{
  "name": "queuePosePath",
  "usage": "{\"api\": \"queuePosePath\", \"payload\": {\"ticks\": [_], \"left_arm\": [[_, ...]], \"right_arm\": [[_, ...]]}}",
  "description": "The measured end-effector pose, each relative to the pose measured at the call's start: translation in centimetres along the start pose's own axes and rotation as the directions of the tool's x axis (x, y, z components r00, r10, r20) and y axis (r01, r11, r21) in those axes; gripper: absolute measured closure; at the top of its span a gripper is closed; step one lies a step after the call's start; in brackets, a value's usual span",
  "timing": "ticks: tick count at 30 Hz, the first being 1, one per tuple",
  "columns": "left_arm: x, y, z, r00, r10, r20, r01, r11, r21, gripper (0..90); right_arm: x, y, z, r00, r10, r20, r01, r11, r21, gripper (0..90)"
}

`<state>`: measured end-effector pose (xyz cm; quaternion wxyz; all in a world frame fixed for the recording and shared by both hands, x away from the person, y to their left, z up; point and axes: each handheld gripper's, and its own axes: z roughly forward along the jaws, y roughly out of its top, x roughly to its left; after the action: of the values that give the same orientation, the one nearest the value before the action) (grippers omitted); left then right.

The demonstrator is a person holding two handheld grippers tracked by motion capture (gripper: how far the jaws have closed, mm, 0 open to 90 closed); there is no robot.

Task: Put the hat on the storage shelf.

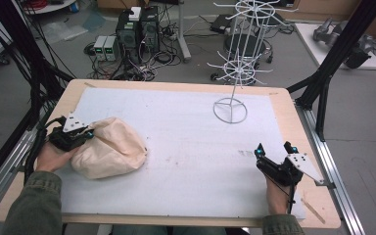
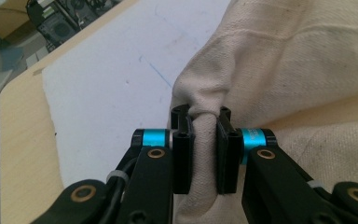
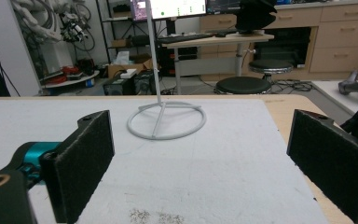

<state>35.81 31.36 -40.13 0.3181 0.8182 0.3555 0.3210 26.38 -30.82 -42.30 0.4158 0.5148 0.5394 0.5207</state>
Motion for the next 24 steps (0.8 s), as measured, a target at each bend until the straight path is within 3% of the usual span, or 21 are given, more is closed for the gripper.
{"api": "queuePosePath", "payload": {"ticks": [7, 12, 17, 24], "left_arm": [[0.3, 0.3, -1.7, 0.9981, -0.056, -0.026, 0.054, 0.9962, -0.069, 79.9], [0.5, 0.5, -2.8, 0.9942, -0.106, -0.017, 0.103, 0.9861, -0.13, 79.8], [0.4, 1.0, -3.6, 0.9887, -0.149, 0.015, 0.149, 0.968, -0.202, 79.7], [-0.1, 2.4, -4.7, 0.9773, -0.193, 0.087, 0.211, 0.9321, -0.294, 79.6]], "right_arm": [[0.0, 0.0, 0.0, 1.0, -0.002, -0.007, 0.002, 1.0, -0.004, 6.2], [0.1, 0.0, -0.1, 0.9999, 0.006, -0.015, -0.006, 1.0, -0.005, 6.2], [0.1, 0.0, -0.2, 0.9998, 0.008, -0.018, -0.008, 1.0, -0.007, 6.2], [-0.1, 0.1, -0.3, 0.9992, 0.033, -0.022, -0.033, 0.999, -0.013, 6.2]]}}
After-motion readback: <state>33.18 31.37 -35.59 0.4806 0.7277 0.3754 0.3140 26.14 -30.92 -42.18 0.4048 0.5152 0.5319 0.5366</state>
